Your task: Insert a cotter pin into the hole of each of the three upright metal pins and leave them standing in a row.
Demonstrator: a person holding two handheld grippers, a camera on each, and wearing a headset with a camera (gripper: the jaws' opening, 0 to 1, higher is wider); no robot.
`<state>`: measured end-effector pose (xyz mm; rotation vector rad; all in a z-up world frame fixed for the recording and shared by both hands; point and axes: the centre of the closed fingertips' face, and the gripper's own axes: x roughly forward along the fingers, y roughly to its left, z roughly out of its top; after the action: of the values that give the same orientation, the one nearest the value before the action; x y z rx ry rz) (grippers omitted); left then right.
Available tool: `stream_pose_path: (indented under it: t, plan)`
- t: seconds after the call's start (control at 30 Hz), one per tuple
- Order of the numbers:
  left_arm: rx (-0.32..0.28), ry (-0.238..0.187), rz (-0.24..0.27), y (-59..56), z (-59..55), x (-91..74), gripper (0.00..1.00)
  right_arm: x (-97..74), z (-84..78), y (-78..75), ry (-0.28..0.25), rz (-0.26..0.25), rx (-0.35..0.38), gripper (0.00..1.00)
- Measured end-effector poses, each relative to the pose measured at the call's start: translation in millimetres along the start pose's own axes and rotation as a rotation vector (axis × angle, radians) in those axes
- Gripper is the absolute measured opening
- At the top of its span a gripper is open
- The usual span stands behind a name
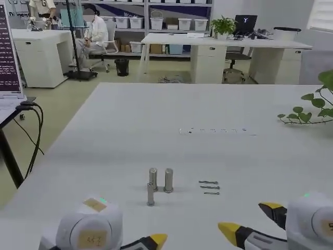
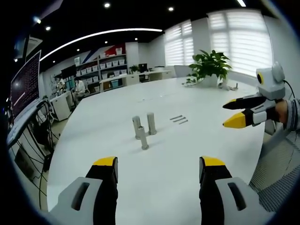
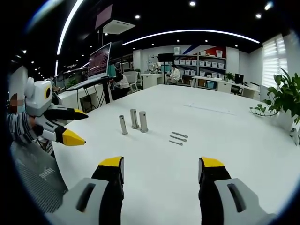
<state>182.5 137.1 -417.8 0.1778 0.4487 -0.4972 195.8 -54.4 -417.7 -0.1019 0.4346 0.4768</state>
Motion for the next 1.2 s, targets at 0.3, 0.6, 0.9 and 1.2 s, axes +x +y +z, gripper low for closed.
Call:
stream_pose_path:
  t: [0.3,0.6,0.9,1.2]
  plan:
    - [0.001,-0.004,0.000,0.2,0.6,0.2,0.69,0.0,-0.1,-1.5,0.002,-0.005,-0.001,0.62]
    - [-0.002,-0.007,0.003,1.3,1.1,-0.4,0.69,-0.5,-2.2,-2.9,0.011,-0.007,0.001,0.63]
    - [-0.003,-0.009,0.005,1.7,1.8,-0.7,0.69,-0.3,-8.4,-5.3,0.037,-0.008,0.017,0.63]
    - [-0.001,-0.003,0.004,1.6,0.8,-0.4,0.69,-4.9,-4.5,-7.3,0.020,-0.005,0.023,0.65]
